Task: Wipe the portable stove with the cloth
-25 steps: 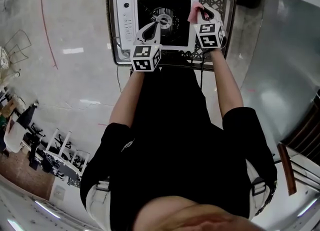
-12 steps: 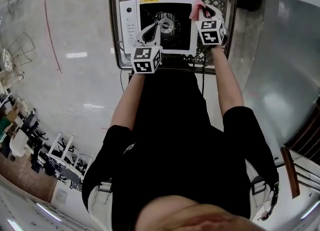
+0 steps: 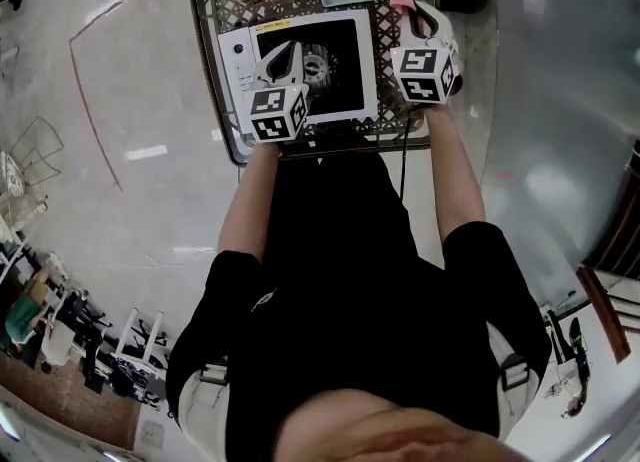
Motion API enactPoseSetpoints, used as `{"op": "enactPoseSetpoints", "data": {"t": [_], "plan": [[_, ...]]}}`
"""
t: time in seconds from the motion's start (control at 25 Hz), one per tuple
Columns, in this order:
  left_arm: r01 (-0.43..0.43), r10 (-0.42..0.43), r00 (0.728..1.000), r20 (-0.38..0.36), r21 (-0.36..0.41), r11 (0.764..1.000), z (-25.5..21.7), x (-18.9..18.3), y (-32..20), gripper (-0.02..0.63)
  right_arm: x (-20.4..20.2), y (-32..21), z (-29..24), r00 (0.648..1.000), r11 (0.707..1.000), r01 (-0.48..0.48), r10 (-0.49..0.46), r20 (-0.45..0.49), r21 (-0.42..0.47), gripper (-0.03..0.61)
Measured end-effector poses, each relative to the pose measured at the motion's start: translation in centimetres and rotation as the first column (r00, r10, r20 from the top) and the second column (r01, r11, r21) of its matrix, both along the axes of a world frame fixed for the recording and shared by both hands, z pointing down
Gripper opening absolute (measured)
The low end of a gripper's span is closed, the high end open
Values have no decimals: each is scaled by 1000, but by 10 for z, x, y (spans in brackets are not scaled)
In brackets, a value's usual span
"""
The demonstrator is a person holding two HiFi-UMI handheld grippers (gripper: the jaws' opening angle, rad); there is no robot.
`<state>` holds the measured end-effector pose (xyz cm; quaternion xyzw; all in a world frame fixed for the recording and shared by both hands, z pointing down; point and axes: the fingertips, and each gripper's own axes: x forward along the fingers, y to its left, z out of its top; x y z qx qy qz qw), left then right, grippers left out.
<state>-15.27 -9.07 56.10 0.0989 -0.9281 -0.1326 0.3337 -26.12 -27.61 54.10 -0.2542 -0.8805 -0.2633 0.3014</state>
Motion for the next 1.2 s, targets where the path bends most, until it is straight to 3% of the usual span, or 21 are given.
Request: {"op": "enactPoseSetpoints", "data": {"t": [0.08,0.24,0.36,0.8,1.2], "plan": [[-8,8,1000,-5,6,1000,2,-6,2,0,1,7,13,998,1000,-11,11,-54,-8,25],[-32,33,999,-23,28,999,3,-6,7,0,21,38,65,962,1000,13,-19,-273,-22,25],[-48,49,998,-41,21,999,4,0,17,0,30,55,82,938,1000,18,-21,-347,-14,25],[-14,16,998,-67,33,999,19,15,69,0,29,97,80,928,997,63,-40,-370,52,23],[25,-21,998,-63,49,998,22,17,108,0,48,148,84,898,987,145,-102,-428,69,25]]}}
